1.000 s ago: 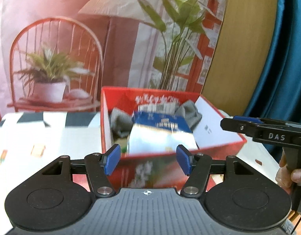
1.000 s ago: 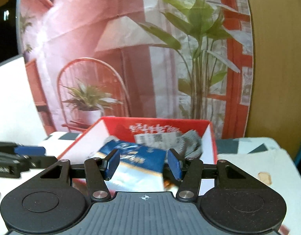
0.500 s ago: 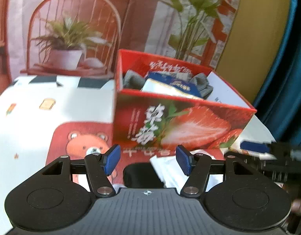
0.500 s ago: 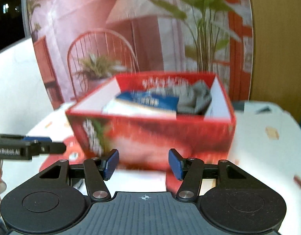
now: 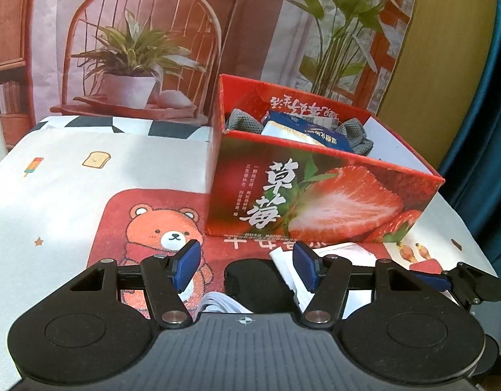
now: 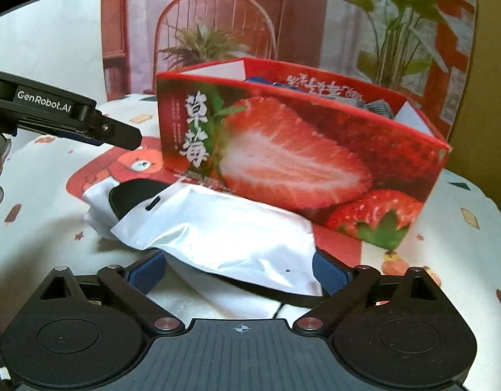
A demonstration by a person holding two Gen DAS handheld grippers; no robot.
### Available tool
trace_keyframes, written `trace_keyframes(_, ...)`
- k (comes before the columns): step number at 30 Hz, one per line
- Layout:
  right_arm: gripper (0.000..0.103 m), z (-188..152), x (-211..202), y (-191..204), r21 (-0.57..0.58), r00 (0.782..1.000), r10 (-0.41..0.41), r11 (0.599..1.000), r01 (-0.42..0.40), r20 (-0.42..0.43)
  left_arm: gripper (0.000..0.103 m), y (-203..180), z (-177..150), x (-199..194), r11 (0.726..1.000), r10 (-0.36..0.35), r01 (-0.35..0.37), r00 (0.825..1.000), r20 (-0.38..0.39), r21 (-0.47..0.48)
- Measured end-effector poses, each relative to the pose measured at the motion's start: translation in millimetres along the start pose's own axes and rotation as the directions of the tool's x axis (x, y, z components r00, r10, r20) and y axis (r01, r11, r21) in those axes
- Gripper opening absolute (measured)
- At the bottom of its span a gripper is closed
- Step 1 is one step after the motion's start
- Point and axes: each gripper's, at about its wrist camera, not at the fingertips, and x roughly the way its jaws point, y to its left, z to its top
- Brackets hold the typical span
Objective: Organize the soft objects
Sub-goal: 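Withdraw both grippers from the box down to the white bag with green cable, then close both grippers on the white bag with green cable and lift it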
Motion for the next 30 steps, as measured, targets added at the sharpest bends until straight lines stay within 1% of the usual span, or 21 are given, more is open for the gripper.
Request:
trace_keyframes(4,0.096,-1,10,-2,-0.018,1.000,-0.021,1.000,0.020,-0.018,0.064,4,1,1,1.000,0.001,-0.001,1.000,0.004,-0.004)
trace_keyframes(8,0.094,4,16,-6,-0.026,1.000,-0.019,0.999,0.019,-0.001,0.053,7,3,1,1.000,-0.004,0.005,1.000,0.020,-0.005)
trace_keyframes(11,0.087,11,20,-10,-0.025,1.000,-0.011,1.000,0.012,0.009,0.049,8,6,3,1.000,-0.004,0.005,1.000,0.028,-0.009)
trace_keyframes(12,0.087,13,21,-11,-0.021,1.000,-0.007,1.000,0.007,0.013,0.047,7,6,4,1.000,-0.003,0.004,1.000,0.028,-0.005)
trace_keyframes(14,0.086,19,23,-14,-0.015,1.000,-0.004,1.000,0.005,0.025,0.047,6,9,5,1.000,-0.001,0.001,0.999,0.032,0.006)
trace_keyframes(17,0.084,27,25,-19,-0.010,0.999,-0.026,1.000,0.026,0.043,0.047,5,12,7,1.000,-0.002,0.001,0.999,0.040,0.027)
trace_keyframes(22,0.083,32,28,-38,0.055,0.997,-0.066,0.996,0.063,0.051,0.047,1,13,17,0.998,-0.023,0.022,1.000,0.015,0.054)
trace_keyframes(25,0.079,32,29,-52,0.114,0.996,-0.076,0.991,0.070,0.048,0.047,-2,11,20,0.996,-0.056,0.055,0.998,0.003,0.066)
trace_keyframes(27,0.075,33,29,-60,0.145,0.996,-0.074,0.987,0.066,0.051,0.047,-4,10,21,0.994,-0.084,0.084,0.996,-0.003,0.070)
trace_keyframes(30,0.069,35,32,-66,0.158,0.996,-0.062,0.986,0.051,0.063,0.047,-8,10,24,0.990,-0.112,0.112,0.994,-0.003,0.085)
